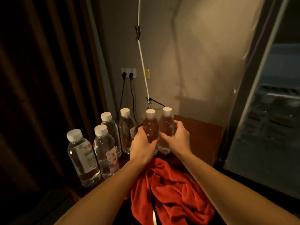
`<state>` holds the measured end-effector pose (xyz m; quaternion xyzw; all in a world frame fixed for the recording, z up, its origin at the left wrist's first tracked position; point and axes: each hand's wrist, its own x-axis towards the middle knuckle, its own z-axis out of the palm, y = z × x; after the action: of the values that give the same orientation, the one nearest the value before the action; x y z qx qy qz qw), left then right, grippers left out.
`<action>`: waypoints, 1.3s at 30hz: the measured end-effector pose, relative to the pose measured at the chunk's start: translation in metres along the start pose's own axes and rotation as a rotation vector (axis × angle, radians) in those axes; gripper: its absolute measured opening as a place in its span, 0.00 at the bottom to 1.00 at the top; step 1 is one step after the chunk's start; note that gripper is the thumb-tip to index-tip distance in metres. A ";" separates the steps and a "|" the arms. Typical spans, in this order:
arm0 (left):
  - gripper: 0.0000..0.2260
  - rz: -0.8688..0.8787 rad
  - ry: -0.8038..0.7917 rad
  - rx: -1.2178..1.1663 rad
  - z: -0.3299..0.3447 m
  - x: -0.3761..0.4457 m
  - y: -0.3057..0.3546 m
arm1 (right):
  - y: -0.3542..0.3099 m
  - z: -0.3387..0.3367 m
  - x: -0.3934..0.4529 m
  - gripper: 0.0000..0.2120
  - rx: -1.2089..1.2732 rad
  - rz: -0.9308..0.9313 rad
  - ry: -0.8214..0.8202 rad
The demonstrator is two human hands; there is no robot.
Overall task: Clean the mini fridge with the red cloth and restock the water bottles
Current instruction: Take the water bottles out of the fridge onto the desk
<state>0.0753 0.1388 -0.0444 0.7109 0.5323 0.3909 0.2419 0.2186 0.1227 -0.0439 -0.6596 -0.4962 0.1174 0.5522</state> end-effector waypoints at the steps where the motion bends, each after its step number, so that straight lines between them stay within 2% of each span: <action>1: 0.27 -0.015 0.010 0.001 0.001 0.002 -0.002 | 0.000 0.004 0.003 0.28 0.002 -0.003 -0.012; 7: 0.25 -0.026 0.020 0.032 0.002 0.013 -0.006 | 0.002 0.013 0.016 0.28 0.017 -0.015 -0.075; 10: 0.25 -0.019 0.009 0.043 0.003 0.011 -0.005 | 0.003 0.008 0.013 0.31 -0.007 -0.030 -0.119; 13: 0.24 -0.044 -0.007 0.098 0.001 0.006 -0.004 | 0.003 -0.001 0.006 0.34 -0.081 -0.031 -0.167; 21: 0.19 -0.025 -0.038 0.192 -0.013 -0.042 0.017 | 0.001 -0.058 -0.041 0.32 -0.345 -0.136 -0.238; 25: 0.17 0.079 -0.096 0.249 -0.006 -0.079 0.044 | 0.000 -0.099 -0.079 0.25 -0.372 -0.214 -0.171; 29: 0.15 0.220 -0.183 0.236 0.014 -0.113 0.091 | 0.001 -0.158 -0.109 0.18 -0.388 -0.203 -0.066; 35: 0.17 0.391 -0.317 0.244 0.062 -0.158 0.166 | 0.012 -0.254 -0.134 0.22 -0.519 -0.038 0.024; 39: 0.22 0.452 -0.366 0.257 0.089 -0.170 0.199 | 0.024 -0.304 -0.140 0.24 -0.540 0.103 0.079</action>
<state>0.2388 -0.0787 0.0050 0.8944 0.3535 0.2298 0.1489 0.3776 -0.1706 -0.0093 -0.8112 -0.4536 -0.0168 0.3686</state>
